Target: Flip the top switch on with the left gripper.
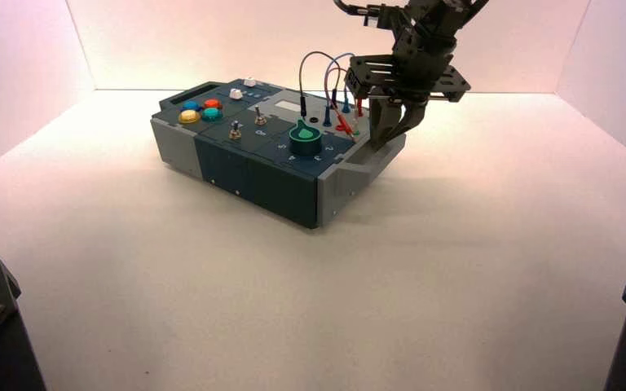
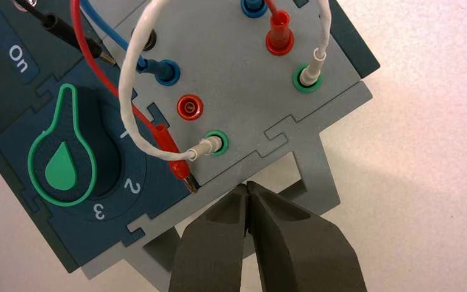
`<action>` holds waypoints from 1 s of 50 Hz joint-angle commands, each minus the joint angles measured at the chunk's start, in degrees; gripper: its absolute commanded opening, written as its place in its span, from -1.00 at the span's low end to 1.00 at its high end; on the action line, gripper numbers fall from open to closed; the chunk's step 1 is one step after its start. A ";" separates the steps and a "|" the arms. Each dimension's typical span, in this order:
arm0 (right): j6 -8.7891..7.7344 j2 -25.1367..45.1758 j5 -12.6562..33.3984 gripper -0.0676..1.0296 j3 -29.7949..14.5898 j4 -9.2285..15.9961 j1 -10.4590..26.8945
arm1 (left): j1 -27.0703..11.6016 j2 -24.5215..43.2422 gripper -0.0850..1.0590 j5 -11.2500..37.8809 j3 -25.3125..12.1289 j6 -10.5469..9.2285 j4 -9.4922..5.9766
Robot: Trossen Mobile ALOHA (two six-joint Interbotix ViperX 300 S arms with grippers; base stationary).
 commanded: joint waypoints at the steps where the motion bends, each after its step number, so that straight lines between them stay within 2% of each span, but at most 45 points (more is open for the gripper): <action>1: -0.09 0.53 -0.18 -0.92 -1.85 0.00 -0.18 | -0.26 -0.79 -0.46 -0.26 -1.14 -0.09 0.09; 14: -0.35 3.87 0.79 -0.92 -4.13 0.00 -0.18 | -0.35 -0.09 -0.46 -0.26 -1.14 -0.09 0.09; 24: -0.53 3.43 0.88 -0.92 -4.66 -0.35 -0.18 | -0.26 2.64 -0.46 0.26 -1.32 0.00 0.18; 35: -0.44 3.16 0.88 -0.92 -4.75 -0.79 -0.18 | -0.18 6.94 -0.47 6.24 -4.31 0.00 0.18; 50: -0.44 2.99 0.88 -0.92 -4.75 -0.79 -0.09 | -0.18 10.28 -0.47 7.29 -6.59 0.97 0.44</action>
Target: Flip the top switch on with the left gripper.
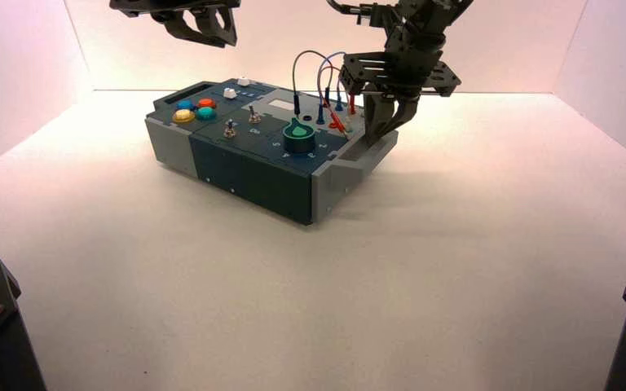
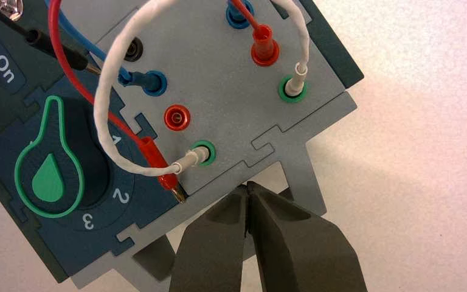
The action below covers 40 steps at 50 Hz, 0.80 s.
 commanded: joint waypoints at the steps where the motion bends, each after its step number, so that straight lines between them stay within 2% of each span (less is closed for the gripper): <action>1: -0.09 0.09 -0.44 -0.92 -0.97 0.09 0.26 | -0.09 0.09 -0.47 0.00 -1.85 0.18 0.09; 23: -0.09 -0.44 -0.09 -0.92 -0.79 -0.18 0.26 | 2.20 3.08 -0.47 2.46 -0.79 0.18 0.18; 40: -0.09 -0.97 0.09 -0.92 -0.70 -0.18 0.26 | 2.46 4.31 -0.65 4.57 -2.55 0.18 0.18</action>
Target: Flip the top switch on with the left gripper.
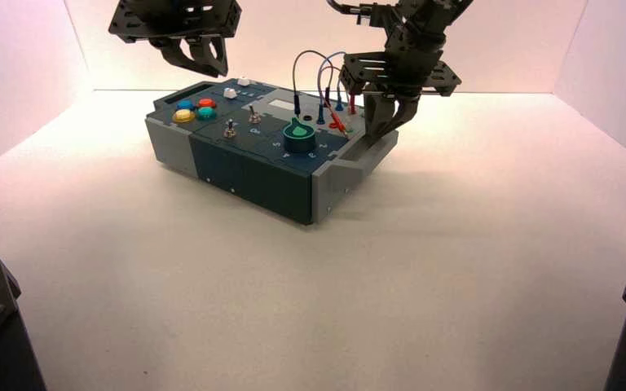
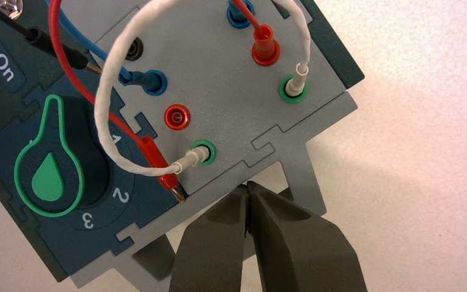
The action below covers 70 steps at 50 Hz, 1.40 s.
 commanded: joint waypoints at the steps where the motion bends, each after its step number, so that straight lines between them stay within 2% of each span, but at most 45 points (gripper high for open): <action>1: -0.26 -0.62 -0.26 -0.92 -0.70 0.09 0.26 | 0.26 0.18 -0.67 0.09 -2.11 0.09 0.09; 11: -0.26 -0.79 -0.26 -0.92 -0.62 0.00 0.35 | 0.35 3.08 -0.83 0.35 -4.04 0.09 0.00; 22: -0.18 -1.23 -0.26 -0.92 -0.70 -0.09 0.26 | 0.53 7.38 -0.89 1.58 -7.12 -0.09 0.00; 55: -0.26 -1.67 -0.09 -0.92 -1.05 -0.44 0.26 | 1.67 14.41 -0.91 0.18 -11.60 0.09 0.09; 70: -0.18 -1.32 0.00 -0.92 -1.32 -0.44 0.18 | 1.76 14.68 -0.91 0.79 -11.78 0.09 -0.09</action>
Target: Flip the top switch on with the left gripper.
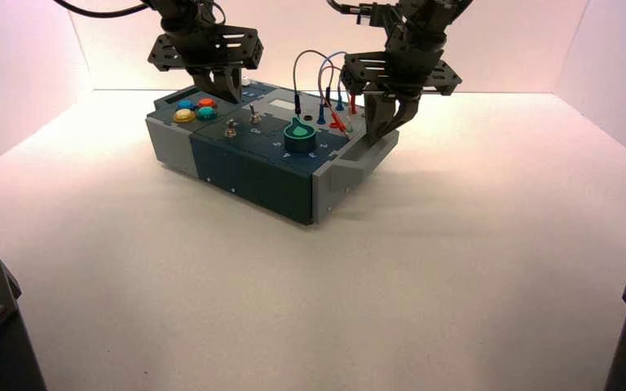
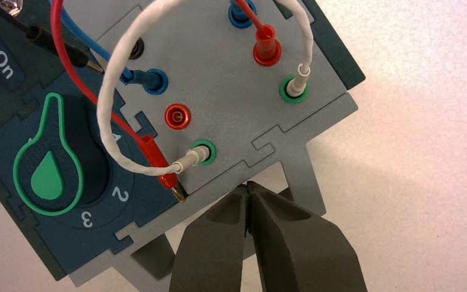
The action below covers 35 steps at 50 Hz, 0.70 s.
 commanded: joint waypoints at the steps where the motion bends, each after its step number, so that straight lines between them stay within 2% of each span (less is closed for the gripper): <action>1: -0.18 -0.97 -0.35 -0.92 -1.32 0.18 0.09 | 0.26 -1.32 -0.91 0.09 -1.32 0.18 0.00; 35: -0.18 -0.53 -0.26 -0.92 -1.76 0.09 0.00 | -2.90 -1.05 -0.91 1.14 -2.20 -0.79 -0.26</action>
